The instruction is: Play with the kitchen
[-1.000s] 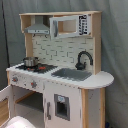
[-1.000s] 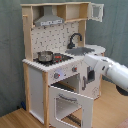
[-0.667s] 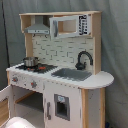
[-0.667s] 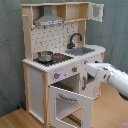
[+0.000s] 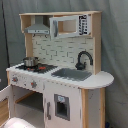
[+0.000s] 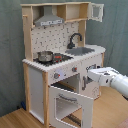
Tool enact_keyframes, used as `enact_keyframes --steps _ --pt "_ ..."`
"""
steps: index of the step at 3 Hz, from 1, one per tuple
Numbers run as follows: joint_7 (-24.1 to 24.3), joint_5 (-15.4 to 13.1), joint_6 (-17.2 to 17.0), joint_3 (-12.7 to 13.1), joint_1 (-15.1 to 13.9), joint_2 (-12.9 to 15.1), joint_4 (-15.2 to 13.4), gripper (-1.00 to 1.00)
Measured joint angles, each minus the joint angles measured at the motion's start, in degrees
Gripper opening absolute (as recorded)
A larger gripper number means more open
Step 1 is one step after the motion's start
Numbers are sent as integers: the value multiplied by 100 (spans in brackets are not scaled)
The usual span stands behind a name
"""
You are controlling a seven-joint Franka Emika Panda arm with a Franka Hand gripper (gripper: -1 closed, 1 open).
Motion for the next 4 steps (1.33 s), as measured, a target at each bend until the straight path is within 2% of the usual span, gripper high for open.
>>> enact_keyframes --steps 2,4 --pt "-355 -3 653 -160 266 52 -896 100" --pt "-825 -3 1461 -403 149 109 -1636 100"
